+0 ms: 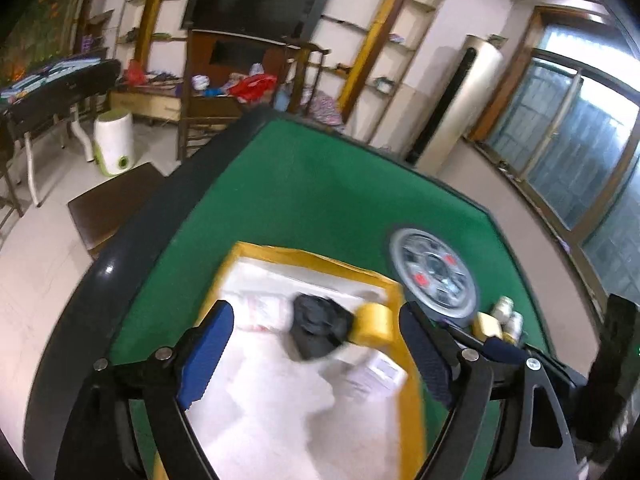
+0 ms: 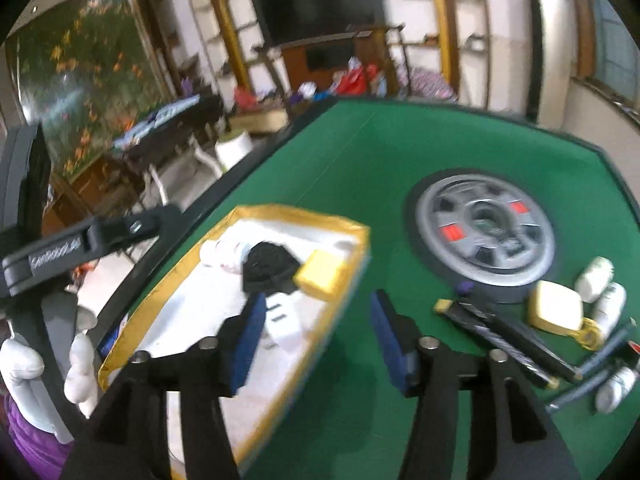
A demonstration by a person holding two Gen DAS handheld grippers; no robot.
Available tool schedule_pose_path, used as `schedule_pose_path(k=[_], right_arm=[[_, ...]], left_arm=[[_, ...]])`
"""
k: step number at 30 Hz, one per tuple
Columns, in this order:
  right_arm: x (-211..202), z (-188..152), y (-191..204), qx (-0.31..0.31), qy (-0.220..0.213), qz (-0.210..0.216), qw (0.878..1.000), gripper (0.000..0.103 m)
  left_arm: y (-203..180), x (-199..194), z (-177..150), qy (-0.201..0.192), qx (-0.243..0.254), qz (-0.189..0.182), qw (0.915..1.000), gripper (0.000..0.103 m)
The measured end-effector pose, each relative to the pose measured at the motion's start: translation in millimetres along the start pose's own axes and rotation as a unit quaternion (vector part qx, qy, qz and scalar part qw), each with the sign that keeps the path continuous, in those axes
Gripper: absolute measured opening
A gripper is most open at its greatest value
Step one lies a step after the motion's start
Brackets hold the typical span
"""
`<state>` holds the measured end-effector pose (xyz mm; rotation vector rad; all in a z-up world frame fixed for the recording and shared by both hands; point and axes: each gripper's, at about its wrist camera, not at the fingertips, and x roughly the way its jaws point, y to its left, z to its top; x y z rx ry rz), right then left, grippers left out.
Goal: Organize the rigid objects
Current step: 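Place the pill bottle and USB charger into the tray and open both tools, then grasp a black marker pen with the left tool and lift it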
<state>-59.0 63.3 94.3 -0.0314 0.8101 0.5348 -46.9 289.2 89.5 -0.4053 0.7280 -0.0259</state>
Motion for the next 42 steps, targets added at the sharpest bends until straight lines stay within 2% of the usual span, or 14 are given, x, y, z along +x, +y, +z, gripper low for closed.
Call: schedule_pose_path(k=[5, 10, 14, 19, 23, 25, 27, 31, 33, 38, 42], right_arm=[[-40, -24, -63, 0.059, -0.035, -0.035, 0.997, 0.057], [-73, -55, -145, 0.151, -0.061, -0.081, 0.983, 0.057], [-97, -76, -203, 0.211, -0.082, -0.11, 0.968, 0.057], [-113, -86, -257, 0.248, -0.113, -0.144, 0.951, 0.057], [-116, -91, -284, 0.252, -0.132, -0.178, 0.942, 0.057], [-113, -92, -294, 0.255, -0.132, -0.183, 0.94, 0.057], [-108, -98, -306, 0.265, -0.133, -0.182, 0.938, 0.057], [-98, -110, -322, 0.302, -0.115, -0.172, 0.931, 0.057], [-102, -111, -322, 0.305, -0.13, -0.173, 0.927, 0.057], [-102, -109, -321, 0.299, -0.131, -0.175, 0.929, 0.057], [-113, -113, -323, 0.309, -0.155, -0.19, 0.919, 0.057]], left_arm=[[-47, -14, -20, 0.008, 0.03, -0.049, 0.9983, 0.091], [-102, -10, -44, 0.041, 0.069, -0.092, 0.9926, 0.093], [-143, 3, -64, 0.067, 0.101, -0.095, 0.9881, 0.093], [-165, 19, -84, 0.095, 0.092, -0.101, 0.986, 0.093], [-176, 31, -110, 0.096, 0.078, -0.082, 0.989, 0.093], [-180, 45, -123, 0.116, 0.074, -0.078, 0.9874, 0.093], [-188, 57, -131, 0.138, 0.089, -0.068, 0.9841, 0.093], [-213, 66, -139, 0.125, 0.151, -0.054, 0.9791, 0.093], [-231, 73, -140, 0.114, 0.191, -0.048, 0.9737, 0.093], [-280, 106, -145, 0.109, 0.29, -0.05, 0.9496, 0.093], [-291, 134, -141, 0.131, 0.302, -0.058, 0.9424, 0.093]])
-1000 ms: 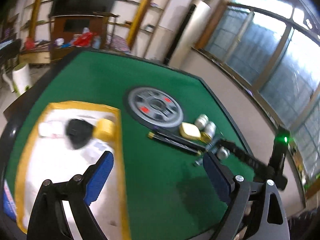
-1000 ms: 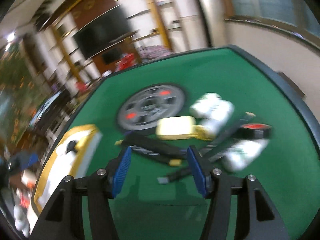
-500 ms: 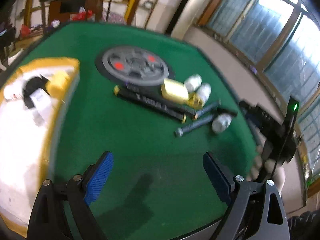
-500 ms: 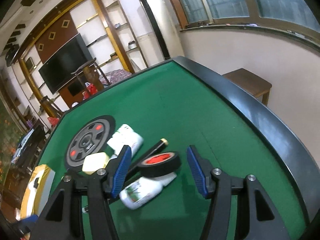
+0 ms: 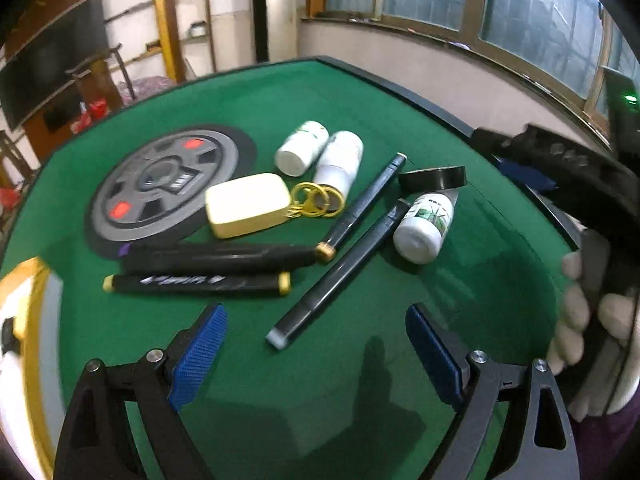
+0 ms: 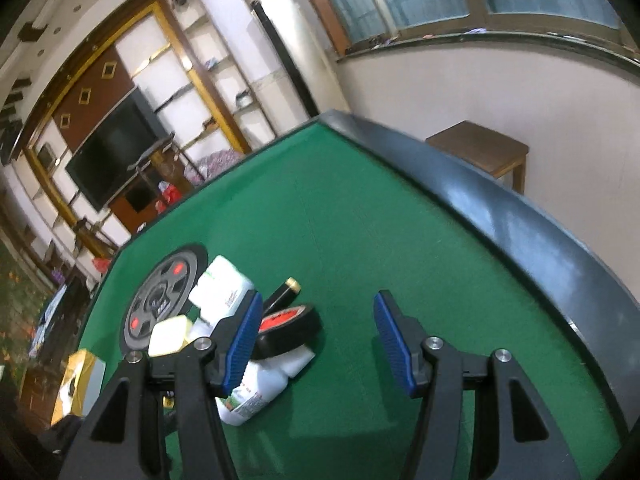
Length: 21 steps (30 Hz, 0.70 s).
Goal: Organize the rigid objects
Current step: 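Grasp a black marker pen with the left tool and lift it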
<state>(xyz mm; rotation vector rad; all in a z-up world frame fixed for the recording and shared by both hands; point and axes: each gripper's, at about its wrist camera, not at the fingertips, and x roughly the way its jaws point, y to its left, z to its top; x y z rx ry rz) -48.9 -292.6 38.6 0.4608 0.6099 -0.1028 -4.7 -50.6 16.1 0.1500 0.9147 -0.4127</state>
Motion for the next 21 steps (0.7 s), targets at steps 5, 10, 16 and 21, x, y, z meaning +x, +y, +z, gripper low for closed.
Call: schedule_pose_path(k=[5, 10, 16, 21], right_arm=[[-3, 3, -17, 0.034, -0.015, -0.016, 0.999, 0.067], [7, 2, -25, 0.051, 0.012, -0.008, 0.999, 0.067], [7, 1, -26, 0.048, 0.017, -0.003, 0.999, 0.067], [6, 0, -29, 0.053, 0.023, 0.004, 0.998, 0.067]], left_arm=[[-13, 19, -1, 0.012, 0.028, 0.001, 0.9995, 0.026], [-24, 9, -12, 0.008, 0.042, -0.017, 0.9989, 0.015], [-5, -21, -43, 0.031, 0.02, -0.028, 0.9989, 0.016], [2, -26, -51, 0.037, 0.016, -0.022, 0.9989, 0.018]])
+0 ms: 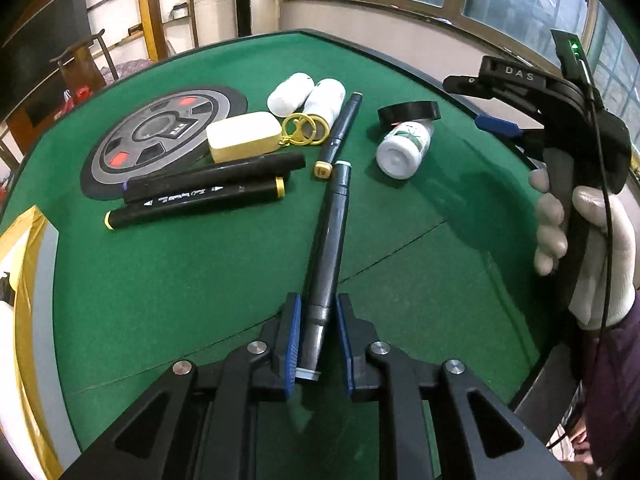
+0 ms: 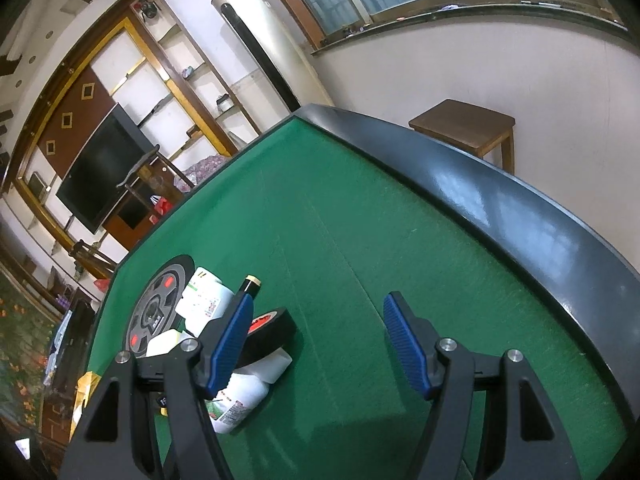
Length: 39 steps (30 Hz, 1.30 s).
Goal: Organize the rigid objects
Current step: 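Grasp a black marker pen with the left tool and lift it, then carry the marker toward the tray with the left tool while the right tool grasps another black marker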
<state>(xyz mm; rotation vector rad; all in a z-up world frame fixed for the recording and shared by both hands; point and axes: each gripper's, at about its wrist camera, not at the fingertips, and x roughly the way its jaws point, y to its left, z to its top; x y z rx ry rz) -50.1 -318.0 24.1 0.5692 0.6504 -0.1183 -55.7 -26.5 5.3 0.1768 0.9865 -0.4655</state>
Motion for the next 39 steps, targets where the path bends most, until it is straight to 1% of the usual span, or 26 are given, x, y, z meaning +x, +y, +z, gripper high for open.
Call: schedule_pose_path(k=[1, 2, 3, 4, 5, 6, 7, 8, 9, 11, 12, 13, 15, 17, 20, 23, 26, 32, 34, 36, 37, 39], right_arm=[[0, 0, 2, 0.0, 0.0, 0.002, 1.0, 0.067], [0, 0, 2, 0.0, 0.0, 0.005, 1.0, 0.067], [-1, 0, 2, 0.0, -0.001, 0.007, 1.0, 0.067], [-1, 0, 3, -0.002, -0.003, 0.008, 1.0, 0.067], [-2, -1, 4, -0.004, -0.004, 0.008, 1.0, 0.067], [-2, -1, 5, -0.008, -0.006, 0.007, 1.0, 0.067], [-2, -1, 6, -0.012, -0.007, 0.004, 1.0, 0.067], [-1, -1, 8, -0.016, -0.006, 0.001, 1.0, 0.067], [0, -1, 9, -0.02, -0.004, -0.002, 1.0, 0.067], [2, -1, 11, -0.025, -0.001, -0.007, 1.0, 0.067], [2, -1, 11, -0.026, -0.001, -0.008, 1.0, 0.067], [3, -1, 11, -0.026, -0.001, -0.009, 1.0, 0.067], [3, -1, 11, -0.025, 0.0, -0.007, 1.0, 0.067], [4, -1, 11, -0.025, 0.0, -0.007, 1.0, 0.067], [5, -1, 9, -0.021, 0.007, -0.008, 1.0, 0.067], [8, -1, 3, -0.002, 0.019, -0.002, 1.0, 0.067], [6, -2, 0, 0.011, 0.023, 0.001, 1.0, 0.067], [1, -4, 15, -0.001, 0.06, 0.018, 0.998, 0.067], [-5, -6, 36, -0.026, 0.07, 0.044, 0.996, 0.067], [-9, -13, 72, -0.084, 0.085, 0.07, 0.99, 0.067], [-10, -19, 90, -0.114, 0.093, 0.08, 0.986, 0.067], [-8, -38, 132, -0.186, 0.122, 0.1, 0.97, 0.067]], left_arm=[[0, 4, 4, 0.0, -0.002, 0.004, 1.0, 0.019], [-4, 7, 7, -0.001, -0.001, 0.006, 1.0, 0.027], [-7, 10, 10, -0.003, 0.001, 0.005, 1.0, 0.041], [-12, 13, 13, -0.007, 0.007, 0.003, 0.9999, 0.048], [-17, 17, 15, -0.011, 0.014, 0.004, 0.9998, 0.061], [-23, 19, 16, -0.014, 0.023, 0.009, 0.9996, 0.065], [-26, 20, 17, -0.014, 0.029, 0.01, 0.9994, 0.065], [-26, 20, 18, -0.016, 0.024, 0.005, 0.9996, 0.06], [-25, 19, 18, -0.021, 0.02, 0.006, 0.9996, 0.039], [-19, 16, 17, -0.024, 0.011, 0.008, 0.9996, 0.014], [-14, 14, 16, -0.024, -0.003, -0.004, 0.9997, 0.014], [-8, 12, 13, -0.025, -0.016, -0.007, 0.9996, 0.014], [2, 5, 6, -0.03, -0.034, 0.004, 0.999, 0.014], [12, -10, -4, -0.04, -0.051, -0.002, 0.9979, 0.014], [19, -38, -16, -0.067, -0.064, -0.003, 0.9957, 0.014], [28, -69, -30, -0.099, -0.083, -0.012, 0.9915, 0.014], [39, -92, -42, -0.117, -0.095, -0.018, 0.9885, 0.014], [54, -109, -56, -0.139, -0.111, -0.026, 0.9837, 0.014], [59, -113, -60, -0.144, -0.119, -0.029, 0.982, 0.014], [65, -115, -62, -0.149, -0.128, -0.029, 0.98, 0.014], [67, -116, -63, -0.151, -0.132, -0.031, 0.9791, 0.014], [71, -121, -66, -0.156, -0.138, -0.031, 0.9775, 0.014]])
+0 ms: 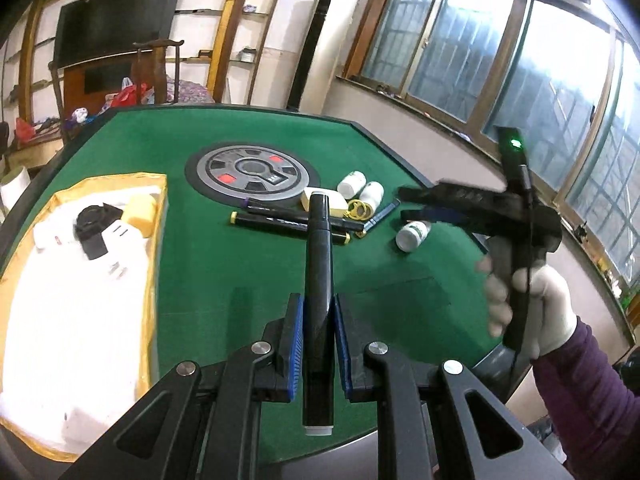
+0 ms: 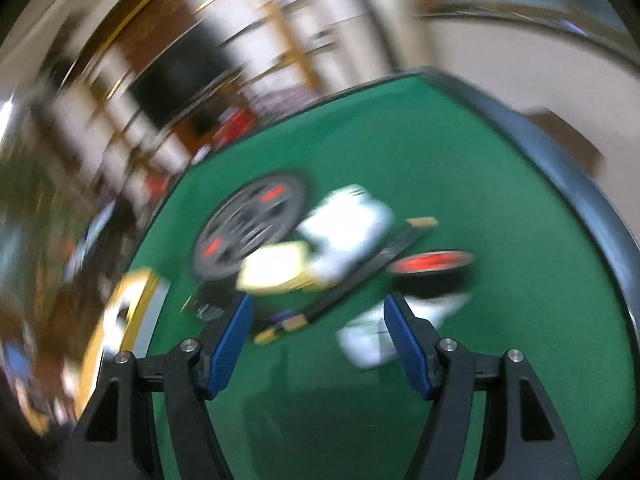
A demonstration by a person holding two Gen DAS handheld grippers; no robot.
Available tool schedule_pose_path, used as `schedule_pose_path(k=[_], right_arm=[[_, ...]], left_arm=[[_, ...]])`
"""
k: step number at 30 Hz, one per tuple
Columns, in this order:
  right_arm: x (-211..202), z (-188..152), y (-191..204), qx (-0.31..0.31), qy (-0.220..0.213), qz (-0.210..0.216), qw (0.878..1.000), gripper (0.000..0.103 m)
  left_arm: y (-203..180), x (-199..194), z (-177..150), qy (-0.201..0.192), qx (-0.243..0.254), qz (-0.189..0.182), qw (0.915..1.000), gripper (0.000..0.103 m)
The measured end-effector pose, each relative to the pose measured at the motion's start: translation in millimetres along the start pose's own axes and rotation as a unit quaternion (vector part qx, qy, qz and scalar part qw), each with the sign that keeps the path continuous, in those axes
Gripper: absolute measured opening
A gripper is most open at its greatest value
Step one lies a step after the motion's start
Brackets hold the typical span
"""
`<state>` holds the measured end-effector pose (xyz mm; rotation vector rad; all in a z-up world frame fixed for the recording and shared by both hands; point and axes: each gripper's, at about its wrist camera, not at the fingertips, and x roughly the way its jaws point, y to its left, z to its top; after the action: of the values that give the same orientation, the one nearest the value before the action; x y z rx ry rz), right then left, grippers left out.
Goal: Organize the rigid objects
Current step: 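Carry the marker toward the tray with the left tool while the right tool grasps another black marker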
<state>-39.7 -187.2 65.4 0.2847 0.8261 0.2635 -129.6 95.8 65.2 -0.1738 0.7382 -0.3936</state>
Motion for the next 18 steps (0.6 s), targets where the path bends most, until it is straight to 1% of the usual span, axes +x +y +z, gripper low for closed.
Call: schedule_pose_path(k=[1, 2, 4, 6, 8, 10, 11, 12, 13, 18], right_arm=[[8, -1, 18, -0.027, 0.019, 0.005, 0.999, 0.067], [21, -4, 42, -0.06, 0.046, 0.013, 0.997, 0.067], [39, -8, 71, -0.099, 0.079, 0.035, 0.991, 0.067], [54, -10, 93, -0.133, 0.103, 0.048, 0.985, 0.067], [76, -12, 109, -0.155, 0.137, 0.054, 0.977, 0.067], [93, -14, 113, -0.158, 0.166, 0.058, 0.972, 0.067], [100, -13, 113, -0.16, 0.174, 0.048, 0.971, 0.067], [106, -13, 112, -0.162, 0.175, 0.033, 0.971, 0.067], [109, -12, 110, -0.162, 0.178, 0.028, 0.97, 0.067], [116, -3, 110, -0.16, 0.187, 0.022, 0.969, 0.067]], left_arm=[[3, -4, 0, -0.003, -0.002, 0.002, 1.0, 0.014], [6, -7, 0, -0.006, -0.005, 0.002, 1.0, 0.014], [13, -14, -2, -0.011, -0.013, 0.006, 0.9998, 0.014], [23, -19, -3, -0.014, -0.023, 0.009, 0.9996, 0.015], [36, -25, -4, -0.016, -0.038, 0.007, 0.9991, 0.015], [47, -29, -6, -0.02, -0.051, 0.01, 0.9985, 0.015], [51, -31, -7, -0.023, -0.054, 0.011, 0.9982, 0.015], [55, -34, -8, -0.025, -0.057, 0.012, 0.998, 0.015], [58, -35, -8, -0.028, -0.059, 0.012, 0.9978, 0.015], [72, -36, -9, -0.034, -0.074, 0.006, 0.9967, 0.015]])
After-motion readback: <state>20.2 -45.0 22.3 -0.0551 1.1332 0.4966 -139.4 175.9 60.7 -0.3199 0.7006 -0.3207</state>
